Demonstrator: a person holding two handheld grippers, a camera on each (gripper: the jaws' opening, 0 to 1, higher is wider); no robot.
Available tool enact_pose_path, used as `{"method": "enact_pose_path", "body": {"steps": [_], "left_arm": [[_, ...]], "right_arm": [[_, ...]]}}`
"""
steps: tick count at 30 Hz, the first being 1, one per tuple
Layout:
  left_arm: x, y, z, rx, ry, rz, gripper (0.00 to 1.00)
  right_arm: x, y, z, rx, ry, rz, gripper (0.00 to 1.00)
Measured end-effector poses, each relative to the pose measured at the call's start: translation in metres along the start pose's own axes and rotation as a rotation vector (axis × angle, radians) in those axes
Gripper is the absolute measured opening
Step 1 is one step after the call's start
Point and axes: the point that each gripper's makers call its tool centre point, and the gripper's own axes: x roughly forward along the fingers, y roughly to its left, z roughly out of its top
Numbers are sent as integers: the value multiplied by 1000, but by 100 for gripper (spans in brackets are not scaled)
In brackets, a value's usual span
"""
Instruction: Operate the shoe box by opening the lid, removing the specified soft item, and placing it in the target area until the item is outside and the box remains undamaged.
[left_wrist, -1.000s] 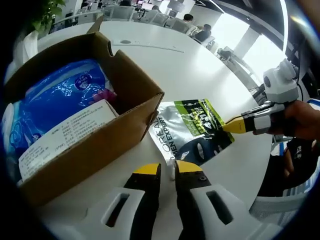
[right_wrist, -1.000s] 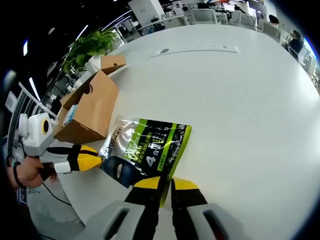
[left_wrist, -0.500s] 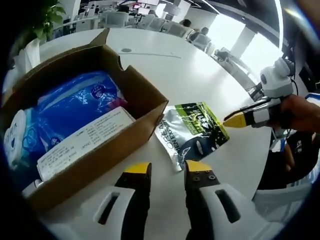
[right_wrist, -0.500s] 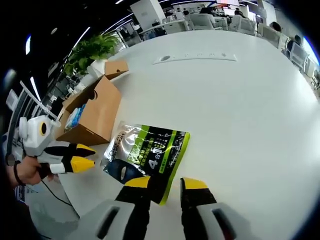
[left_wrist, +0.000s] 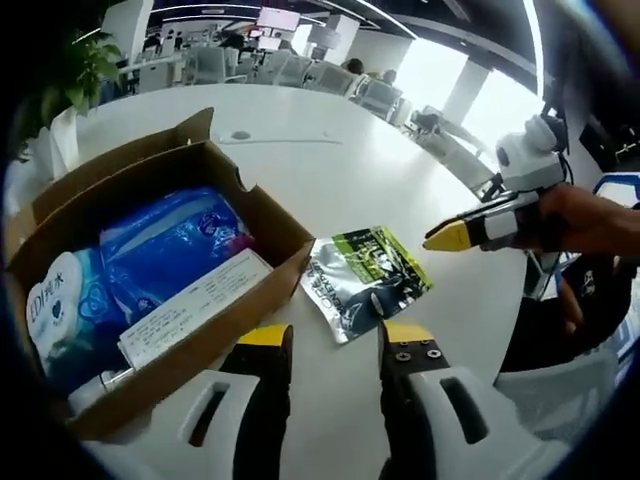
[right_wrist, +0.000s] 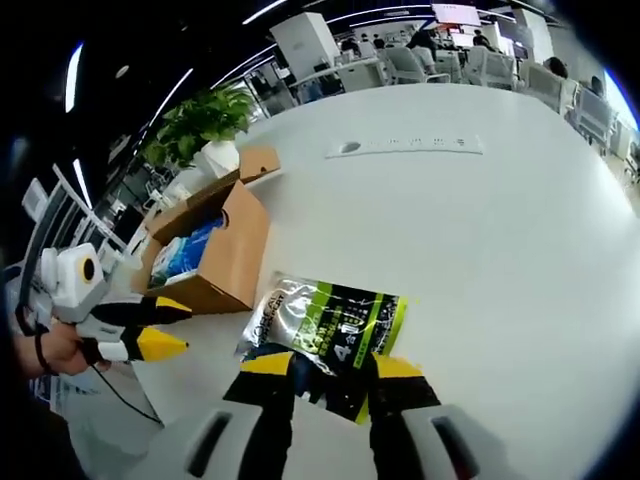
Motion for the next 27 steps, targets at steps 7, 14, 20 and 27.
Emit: {"method": "enact_pose_path", "body": {"steps": [7,14,20,27], "left_arm": [[-21,8,13,-10,-56,-1,35],[-52,19,15,-26,-107,15,35],[-75,33,13,-56,-148,34,35],[-100,63,19,-69,-202,70,37]], "right_arm": [[-2,22,16,-14,-52,33,26],[-1,51,28,-44,-81,79,28],[0,85,42,-86,-126,148,30],[6,123,50,-163,-139,208,37]]}}
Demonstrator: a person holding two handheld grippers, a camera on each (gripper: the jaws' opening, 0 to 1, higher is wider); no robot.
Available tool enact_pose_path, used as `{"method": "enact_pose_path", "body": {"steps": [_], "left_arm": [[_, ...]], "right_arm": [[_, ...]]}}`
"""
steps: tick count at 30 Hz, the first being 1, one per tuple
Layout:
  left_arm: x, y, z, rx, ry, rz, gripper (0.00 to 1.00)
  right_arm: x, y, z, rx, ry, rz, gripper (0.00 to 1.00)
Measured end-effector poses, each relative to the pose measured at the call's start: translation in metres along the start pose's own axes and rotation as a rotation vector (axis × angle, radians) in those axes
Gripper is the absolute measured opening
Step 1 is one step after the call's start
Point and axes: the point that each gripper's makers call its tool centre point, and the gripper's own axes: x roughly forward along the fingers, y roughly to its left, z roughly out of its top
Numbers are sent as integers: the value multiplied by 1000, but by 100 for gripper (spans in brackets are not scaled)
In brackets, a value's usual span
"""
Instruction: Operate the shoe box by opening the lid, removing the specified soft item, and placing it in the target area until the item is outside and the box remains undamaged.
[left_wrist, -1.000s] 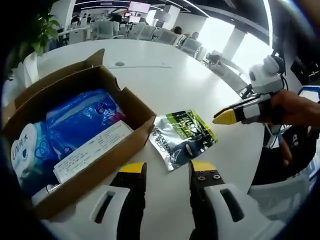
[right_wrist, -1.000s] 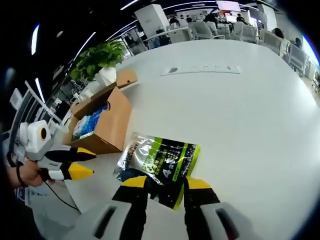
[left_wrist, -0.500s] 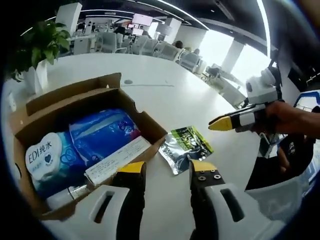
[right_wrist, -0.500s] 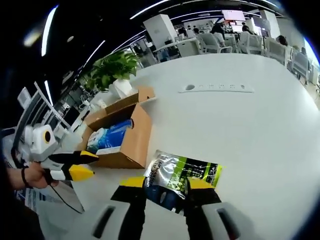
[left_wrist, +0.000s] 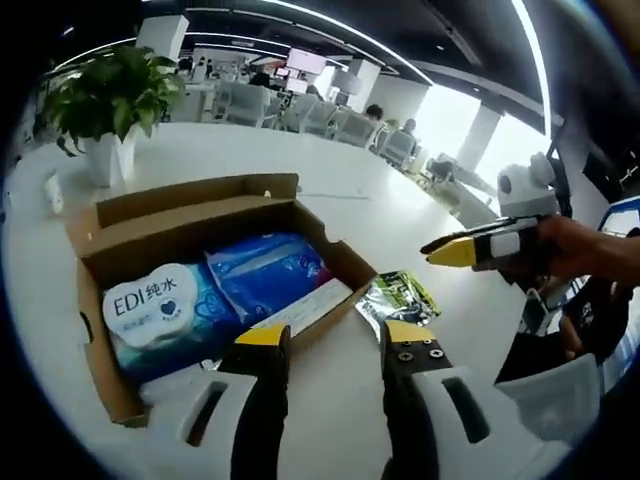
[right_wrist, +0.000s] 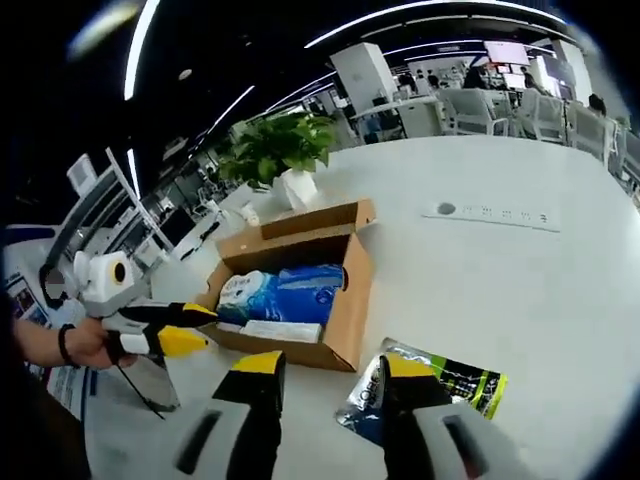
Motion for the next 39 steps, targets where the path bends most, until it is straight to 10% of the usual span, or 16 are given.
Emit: {"method": "enact_pose_path", "body": {"steps": [25,39], "left_arm": [[-51,86,30,85,-33,134,45],[-44,123,19,261,135,137,51]], "right_arm": [[53,69,39,-200,48,126,44],[91,92,38,-364,161,184,50]]}}
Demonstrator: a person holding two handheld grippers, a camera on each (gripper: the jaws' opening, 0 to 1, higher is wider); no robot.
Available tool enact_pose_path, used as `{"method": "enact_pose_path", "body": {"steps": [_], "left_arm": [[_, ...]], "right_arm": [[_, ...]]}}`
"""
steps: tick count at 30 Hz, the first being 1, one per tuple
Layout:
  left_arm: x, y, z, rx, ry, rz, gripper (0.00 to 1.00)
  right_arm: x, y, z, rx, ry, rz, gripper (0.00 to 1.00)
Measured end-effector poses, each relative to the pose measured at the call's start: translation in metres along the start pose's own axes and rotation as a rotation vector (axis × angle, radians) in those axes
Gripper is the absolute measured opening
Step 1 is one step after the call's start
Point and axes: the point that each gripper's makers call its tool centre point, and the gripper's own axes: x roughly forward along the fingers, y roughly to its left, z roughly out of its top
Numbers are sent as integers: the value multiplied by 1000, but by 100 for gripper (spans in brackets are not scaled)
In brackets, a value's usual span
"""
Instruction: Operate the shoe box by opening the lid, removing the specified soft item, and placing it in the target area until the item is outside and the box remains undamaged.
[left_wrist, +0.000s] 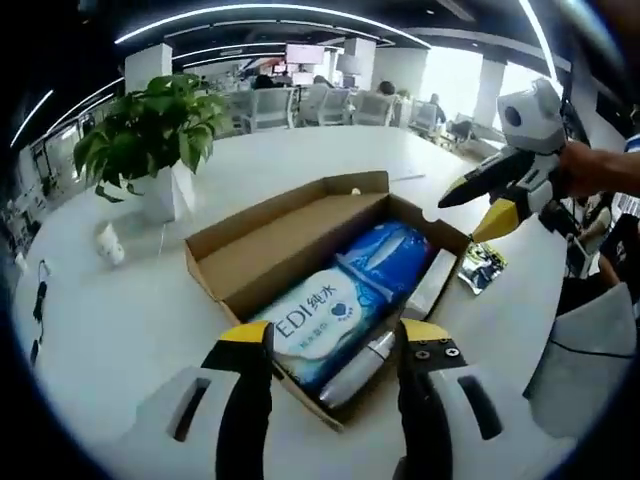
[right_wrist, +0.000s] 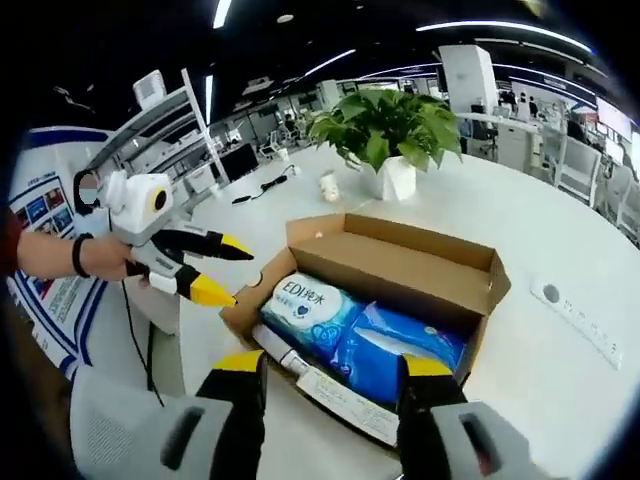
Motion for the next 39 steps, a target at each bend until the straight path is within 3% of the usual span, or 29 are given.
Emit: {"method": "enact_pose_path", "body": {"steps": [7,12,17,20,30,37,39], "left_arm": [[14,2,-1,117,65,-42,52],[23,5,-2,158,98,-59,54],[34,3,-15,216,159,-92,56],[40,3,-20,236,179,-97,57],[54,10,-27,312,241,-111,58],[68,13,-36,370,280,-137,58],[73,12,-39,386,298,-144,59]], "right_arm": [[24,7,4,-147,82,33,52],[39,10,8,-200,113,49,52],[55,7,5,-295,162,74,55],[63,16,-2,-351,196,97,56],[90,15,-11,-453,270,116,56],[109,13,-12,-445,286,132,56],[114,12,-16,-491,317,137,56]]}}
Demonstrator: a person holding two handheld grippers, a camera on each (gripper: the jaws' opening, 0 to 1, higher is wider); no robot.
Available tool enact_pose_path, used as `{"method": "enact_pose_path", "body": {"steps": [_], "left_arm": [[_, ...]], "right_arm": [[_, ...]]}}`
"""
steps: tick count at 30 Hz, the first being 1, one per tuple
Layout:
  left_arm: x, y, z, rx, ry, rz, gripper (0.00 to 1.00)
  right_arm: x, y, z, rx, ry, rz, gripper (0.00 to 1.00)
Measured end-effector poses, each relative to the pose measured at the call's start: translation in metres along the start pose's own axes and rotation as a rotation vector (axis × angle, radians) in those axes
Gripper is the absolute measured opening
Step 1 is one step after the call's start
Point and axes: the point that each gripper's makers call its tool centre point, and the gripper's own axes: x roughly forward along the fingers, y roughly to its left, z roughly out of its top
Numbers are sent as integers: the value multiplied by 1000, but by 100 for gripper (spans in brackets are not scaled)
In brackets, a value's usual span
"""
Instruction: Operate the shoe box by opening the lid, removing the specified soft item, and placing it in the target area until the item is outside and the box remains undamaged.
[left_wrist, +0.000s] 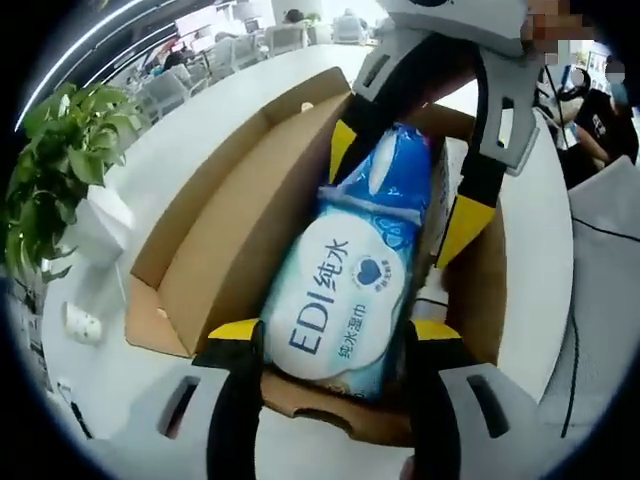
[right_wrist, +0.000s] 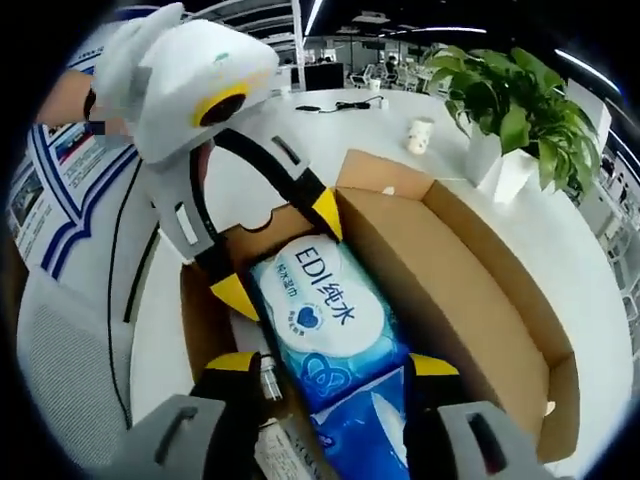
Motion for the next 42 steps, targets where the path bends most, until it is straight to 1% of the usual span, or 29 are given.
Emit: {"method": "enact_pose_path", "body": {"steps": [2,3,6,8,16,24,29,32,35,37,42], "left_arm": [[5,2,0,7,5,-2,60],[6,2,-1,6,5,-1,60],[8,3,-2,6,9,-6,61],[8,3,-3,9,12,-11,61],[9,2,-4,29,13,-13,61],[8,-3,-6,47,14,-28,60],[8,-3,-5,53,15,-33,60],[8,-3,-5,61,19,-36,61],[9,-3,-5,71,22,-44,61],[9,-3,-4,78,26,-56,62],[10,-4,-6,150,52,-80,62]], "right_arm": [[5,-3,-2,-51,30,-9,56],[7,-2,-2,-62,36,-6,56],[14,-8,-2,-48,37,-19,55],[16,-8,-1,-28,21,-18,57],[17,-3,-3,-77,24,-14,59],[16,3,-5,-87,23,-12,58],[17,1,-5,-110,37,-12,57],[19,-1,-6,-130,58,-8,58],[27,-8,-5,-158,76,1,59],[28,-7,-5,-172,87,7,59],[31,-4,-9,-208,111,21,61]]}}
